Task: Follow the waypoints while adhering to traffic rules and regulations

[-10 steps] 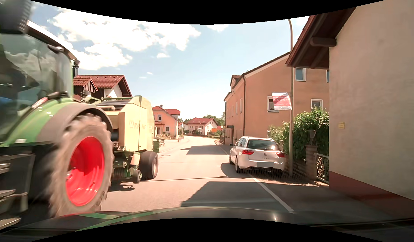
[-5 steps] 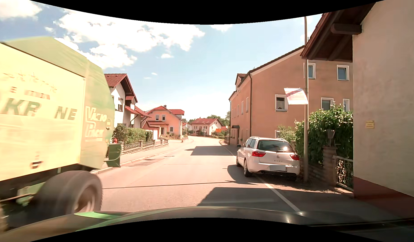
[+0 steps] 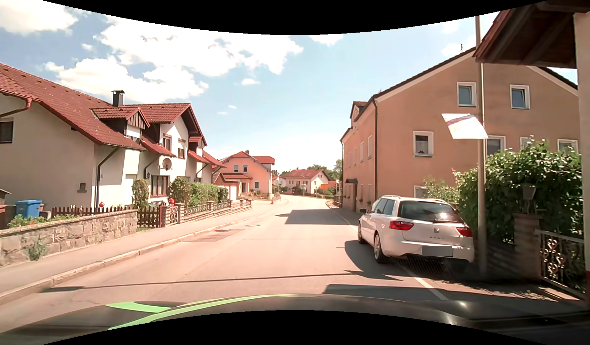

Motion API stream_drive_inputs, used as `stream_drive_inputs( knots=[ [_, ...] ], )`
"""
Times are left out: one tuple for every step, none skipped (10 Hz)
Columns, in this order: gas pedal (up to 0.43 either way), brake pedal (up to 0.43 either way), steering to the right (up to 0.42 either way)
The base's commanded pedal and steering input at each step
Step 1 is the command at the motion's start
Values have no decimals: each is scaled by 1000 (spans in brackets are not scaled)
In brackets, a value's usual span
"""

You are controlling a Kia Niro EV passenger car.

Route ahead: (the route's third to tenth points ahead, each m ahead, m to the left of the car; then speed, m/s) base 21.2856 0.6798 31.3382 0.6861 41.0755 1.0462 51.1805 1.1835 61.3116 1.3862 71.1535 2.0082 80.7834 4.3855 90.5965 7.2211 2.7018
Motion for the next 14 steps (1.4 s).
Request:
stream_drive_inputs(
  knots=[
    [228, 0, -196],
    [248, 0, -195],
    [260, 0, -188],
    [260, 0, -177],
    [260, 0, -155],
    [260, 0, -126],
    [268, 0, -100],
    [268, 0, -66],
    [268, 0, -36],
    [268, 0, -3],
    [268, 0, 26],
    [268, 0, 44],
    [268, 0, 63],
    [280, 0, 74]
  ],
)
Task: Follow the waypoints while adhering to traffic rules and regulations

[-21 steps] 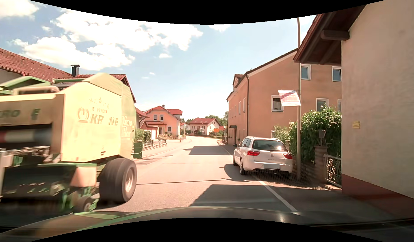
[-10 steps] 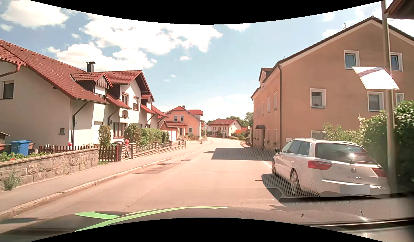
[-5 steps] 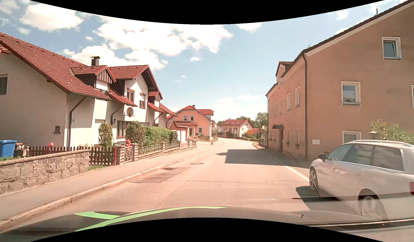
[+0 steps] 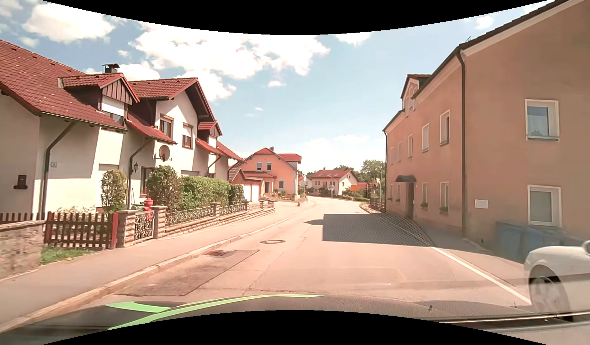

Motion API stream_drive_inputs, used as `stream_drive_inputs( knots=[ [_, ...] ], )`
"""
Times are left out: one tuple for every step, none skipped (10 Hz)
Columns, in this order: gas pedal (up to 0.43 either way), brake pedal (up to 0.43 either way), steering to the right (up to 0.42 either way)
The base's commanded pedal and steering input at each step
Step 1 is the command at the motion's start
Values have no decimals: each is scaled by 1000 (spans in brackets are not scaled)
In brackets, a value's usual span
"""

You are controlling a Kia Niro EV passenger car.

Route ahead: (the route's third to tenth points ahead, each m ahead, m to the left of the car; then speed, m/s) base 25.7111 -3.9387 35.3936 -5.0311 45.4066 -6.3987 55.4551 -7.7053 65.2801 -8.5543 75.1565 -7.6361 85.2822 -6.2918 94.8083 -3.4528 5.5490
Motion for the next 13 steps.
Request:
stream_drive_inputs(
  knots=[
    [287, 0, 81],
    [287, 0, 88],
    [287, 0, 91],
    [287, 0, 91],
    [287, 0, 91],
    [287, 0, 91],
    [287, 0, 90],
    [299, 0, 89],
    [311, 0, 86],
    [311, 0, 81],
    [311, 0, 76],
    [311, 0, 70],
    [311, 0, 64]
  ],
)
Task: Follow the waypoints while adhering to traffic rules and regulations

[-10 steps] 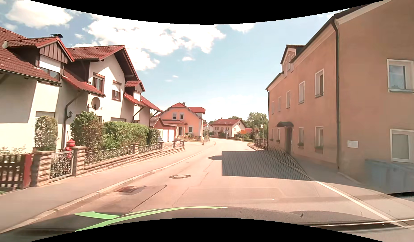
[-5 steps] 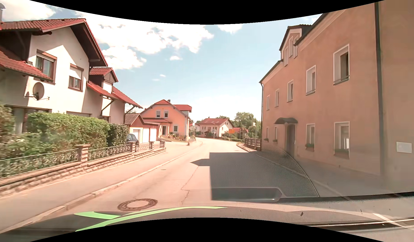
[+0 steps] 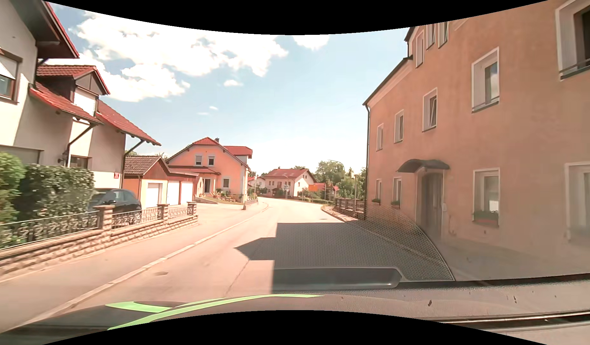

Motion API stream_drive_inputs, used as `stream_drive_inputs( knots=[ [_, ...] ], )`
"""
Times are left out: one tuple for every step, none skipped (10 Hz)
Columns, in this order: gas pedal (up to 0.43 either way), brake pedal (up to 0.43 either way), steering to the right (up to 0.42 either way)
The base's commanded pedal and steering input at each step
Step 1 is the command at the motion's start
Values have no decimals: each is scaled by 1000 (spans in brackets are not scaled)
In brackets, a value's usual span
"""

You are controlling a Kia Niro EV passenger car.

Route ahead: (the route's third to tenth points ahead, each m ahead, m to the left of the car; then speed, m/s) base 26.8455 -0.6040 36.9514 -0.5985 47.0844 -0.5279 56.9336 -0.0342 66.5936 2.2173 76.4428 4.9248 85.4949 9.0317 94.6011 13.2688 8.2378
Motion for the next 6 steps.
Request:
stream_drive_inputs(
  knots=[
    [311, 0, 58],
    [311, 0, 50],
    [311, 0, 40],
    [311, 0, 30],
    [311, 0, 23],
    [299, 0, 15]
  ],
)
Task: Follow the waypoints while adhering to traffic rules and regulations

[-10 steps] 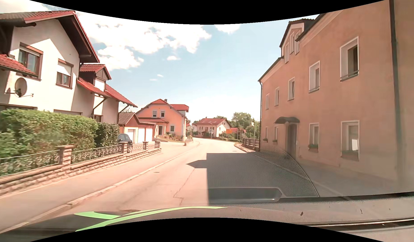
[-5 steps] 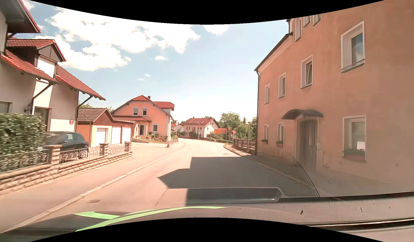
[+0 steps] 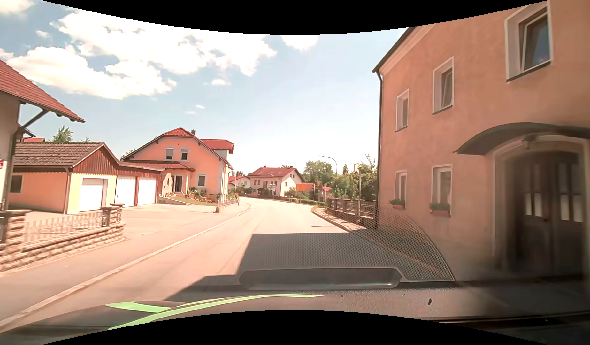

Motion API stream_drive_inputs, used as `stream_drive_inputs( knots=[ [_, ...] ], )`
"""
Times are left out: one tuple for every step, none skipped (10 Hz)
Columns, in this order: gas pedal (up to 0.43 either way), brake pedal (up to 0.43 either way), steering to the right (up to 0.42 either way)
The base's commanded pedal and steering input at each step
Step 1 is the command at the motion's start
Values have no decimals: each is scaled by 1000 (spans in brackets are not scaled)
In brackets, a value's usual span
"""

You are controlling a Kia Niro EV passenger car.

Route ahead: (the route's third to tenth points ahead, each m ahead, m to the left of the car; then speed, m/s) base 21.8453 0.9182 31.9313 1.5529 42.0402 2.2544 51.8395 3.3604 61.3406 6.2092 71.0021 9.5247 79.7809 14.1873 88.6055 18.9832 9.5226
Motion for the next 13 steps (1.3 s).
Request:
stream_drive_inputs(
  knots=[
    [299, 0, 8],
    [287, 0, 4],
    [287, 0, 3],
    [268, 0, 3],
    [260, 0, 2],
    [248, 0, -1],
    [228, 0, -3],
    [197, 0, -3],
    [197, 0, -3],
    [177, 0, -4],
    [150, 0, -4],
    [98, 0, -5],
    [0, 0, -7]
  ],
)
